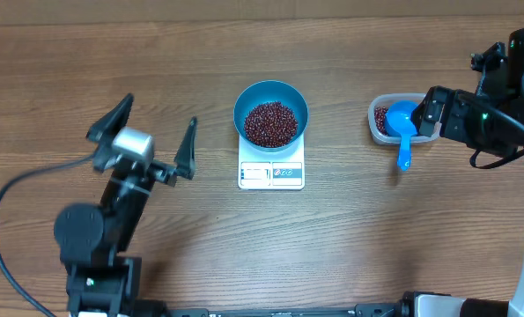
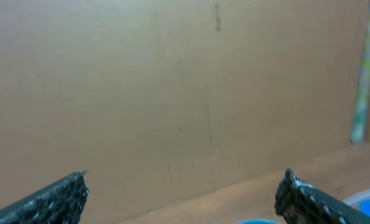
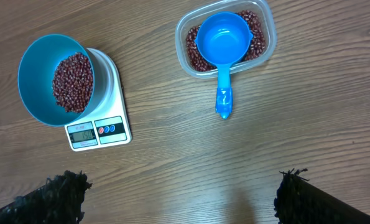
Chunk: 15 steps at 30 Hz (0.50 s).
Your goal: Scoop item into bowl and weigh 150g on scale
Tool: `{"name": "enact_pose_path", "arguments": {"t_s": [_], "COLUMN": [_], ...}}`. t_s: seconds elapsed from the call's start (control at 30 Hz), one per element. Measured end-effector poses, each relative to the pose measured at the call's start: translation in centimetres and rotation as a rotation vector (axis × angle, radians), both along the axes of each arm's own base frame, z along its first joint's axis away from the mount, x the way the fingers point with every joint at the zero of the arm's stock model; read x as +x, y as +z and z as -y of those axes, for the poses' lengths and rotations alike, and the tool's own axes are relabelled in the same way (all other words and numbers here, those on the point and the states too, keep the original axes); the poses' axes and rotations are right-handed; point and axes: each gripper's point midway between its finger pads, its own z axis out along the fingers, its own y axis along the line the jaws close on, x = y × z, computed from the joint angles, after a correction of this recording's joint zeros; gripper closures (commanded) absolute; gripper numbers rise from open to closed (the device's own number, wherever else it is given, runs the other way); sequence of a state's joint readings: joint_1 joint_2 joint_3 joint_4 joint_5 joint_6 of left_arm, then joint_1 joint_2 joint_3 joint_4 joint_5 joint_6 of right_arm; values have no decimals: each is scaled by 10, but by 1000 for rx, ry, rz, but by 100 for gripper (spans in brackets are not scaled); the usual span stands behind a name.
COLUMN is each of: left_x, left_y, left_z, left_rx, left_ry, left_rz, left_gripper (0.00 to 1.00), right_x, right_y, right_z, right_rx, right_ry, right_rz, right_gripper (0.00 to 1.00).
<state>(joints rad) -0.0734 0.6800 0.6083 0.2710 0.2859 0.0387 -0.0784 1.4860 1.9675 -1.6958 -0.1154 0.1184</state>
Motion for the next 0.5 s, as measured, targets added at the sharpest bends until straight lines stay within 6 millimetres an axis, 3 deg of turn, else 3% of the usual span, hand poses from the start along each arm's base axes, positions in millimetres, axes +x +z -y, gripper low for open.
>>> {"name": "enact_pose_path", "arguments": {"t_s": [0.27,0.5], "left_x": [-30,-51], "left_y": [-30,-30], "left_z": [-32,-45], "left_rx": [-48,-76], "left_ry": [92,140], "left_rz": [71,137], "left_gripper": [0,0], "right_x": [0,0], "right_y": [0,0], "right_z": [0,0], "right_rx": [0,0], "right_ry": [0,0], "right_rz": [0,0], "right_gripper": [0,0]}}
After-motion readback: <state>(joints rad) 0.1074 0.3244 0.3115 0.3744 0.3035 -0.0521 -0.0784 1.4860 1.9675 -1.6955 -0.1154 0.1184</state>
